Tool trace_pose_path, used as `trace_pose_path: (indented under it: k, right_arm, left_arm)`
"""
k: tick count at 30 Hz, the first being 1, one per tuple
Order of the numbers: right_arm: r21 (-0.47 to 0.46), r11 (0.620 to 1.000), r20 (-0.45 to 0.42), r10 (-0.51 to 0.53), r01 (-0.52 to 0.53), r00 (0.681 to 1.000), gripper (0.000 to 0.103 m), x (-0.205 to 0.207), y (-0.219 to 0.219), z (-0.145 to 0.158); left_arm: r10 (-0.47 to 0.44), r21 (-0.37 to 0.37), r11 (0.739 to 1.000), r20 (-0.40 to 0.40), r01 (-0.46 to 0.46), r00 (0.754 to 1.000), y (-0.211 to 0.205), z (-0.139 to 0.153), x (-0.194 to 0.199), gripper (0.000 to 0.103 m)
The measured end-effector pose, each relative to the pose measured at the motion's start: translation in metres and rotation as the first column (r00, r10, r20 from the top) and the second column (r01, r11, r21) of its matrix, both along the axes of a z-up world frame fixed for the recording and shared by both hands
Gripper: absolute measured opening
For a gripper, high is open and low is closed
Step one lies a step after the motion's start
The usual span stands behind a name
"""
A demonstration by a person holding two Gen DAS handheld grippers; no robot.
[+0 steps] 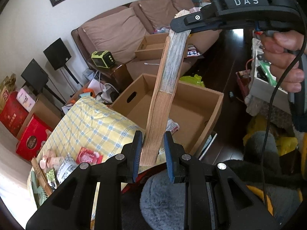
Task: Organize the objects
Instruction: 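Lower both held fans down into the cardboard box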
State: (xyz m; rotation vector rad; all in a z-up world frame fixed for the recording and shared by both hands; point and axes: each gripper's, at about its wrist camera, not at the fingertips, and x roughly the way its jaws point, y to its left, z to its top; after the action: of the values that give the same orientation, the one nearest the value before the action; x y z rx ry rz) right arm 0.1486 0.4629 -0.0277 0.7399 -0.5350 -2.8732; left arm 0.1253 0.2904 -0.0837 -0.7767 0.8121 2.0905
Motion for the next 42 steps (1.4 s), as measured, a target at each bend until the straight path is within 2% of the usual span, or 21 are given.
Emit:
trace_pose_path:
  k: [15,42]
  right_arm:
    - [-0.037,0.998,0.024,-0.058,0.059,0.998,0.016,0.004,0.037,-0.014]
    - [-0.062,0.987,0.129,-0.142,0.151,0.981,0.016,-0.011,0.065,-0.06]
  left_arm:
    - [-0.045,-0.02,0.999,0.017,0.046,0.999,0.032,-0.009,-0.001,0.021]
    - [-0.1,-0.114,0.988,0.03,0.103,0.995,0.064,-0.054,-0.021,0.021]
